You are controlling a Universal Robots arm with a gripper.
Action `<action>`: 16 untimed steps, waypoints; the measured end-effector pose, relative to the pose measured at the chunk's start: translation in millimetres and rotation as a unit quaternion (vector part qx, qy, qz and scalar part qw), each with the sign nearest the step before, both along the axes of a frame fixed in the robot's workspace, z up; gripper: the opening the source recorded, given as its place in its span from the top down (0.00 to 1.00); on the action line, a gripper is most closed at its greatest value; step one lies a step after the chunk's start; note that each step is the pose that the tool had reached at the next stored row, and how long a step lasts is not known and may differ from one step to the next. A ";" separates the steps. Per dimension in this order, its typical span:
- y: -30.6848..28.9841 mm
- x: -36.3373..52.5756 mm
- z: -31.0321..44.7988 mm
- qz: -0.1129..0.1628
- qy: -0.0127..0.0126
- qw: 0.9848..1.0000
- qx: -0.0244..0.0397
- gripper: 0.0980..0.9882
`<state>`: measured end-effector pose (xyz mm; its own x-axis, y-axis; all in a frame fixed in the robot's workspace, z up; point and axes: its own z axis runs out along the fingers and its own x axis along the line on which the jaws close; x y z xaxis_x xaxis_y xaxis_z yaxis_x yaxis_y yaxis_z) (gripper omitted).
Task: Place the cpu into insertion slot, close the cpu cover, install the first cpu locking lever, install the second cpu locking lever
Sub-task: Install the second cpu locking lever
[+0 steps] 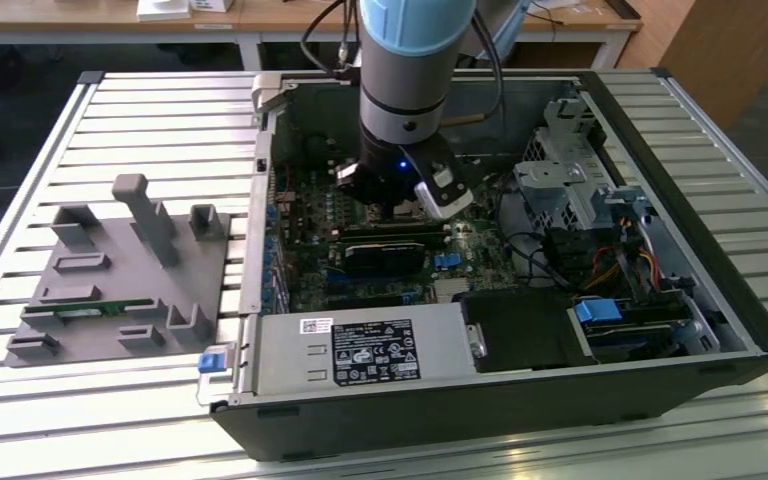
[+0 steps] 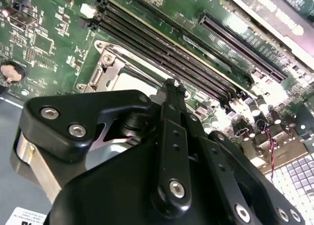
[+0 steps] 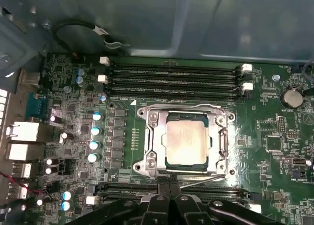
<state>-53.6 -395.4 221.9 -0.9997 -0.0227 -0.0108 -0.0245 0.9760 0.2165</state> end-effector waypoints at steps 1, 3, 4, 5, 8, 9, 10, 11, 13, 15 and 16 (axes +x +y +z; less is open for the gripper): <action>-0.8 -1.2 -0.2 0.000 0.000 1.000 0.003 0.99; -1.9 -3.6 -1.3 0.000 0.000 1.000 0.006 0.99; -2.0 -4.5 -2.6 0.000 0.000 1.000 0.007 0.99; -2.0 -5.3 -4.0 0.000 0.000 1.000 0.006 0.99; -2.1 -7.1 -9.4 0.000 0.000 1.000 0.006 0.99; -2.1 -7.7 -11.1 0.000 0.000 1.000 0.006 0.99; -2.1 -8.3 -12.4 0.000 0.000 1.000 0.007 0.99; -2.1 -8.8 -13.4 0.000 0.000 1.000 0.007 0.99; -2.2 -9.9 -15.1 0.000 0.000 1.000 0.008 0.99; -3.0 -10.6 -15.6 0.000 0.000 1.000 0.011 0.99; -3.9 -10.8 -15.6 0.000 0.000 1.000 0.012 0.99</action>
<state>-64.3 -399.3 206.3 -0.9997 -0.0223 -0.0113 -0.0243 0.9705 0.2398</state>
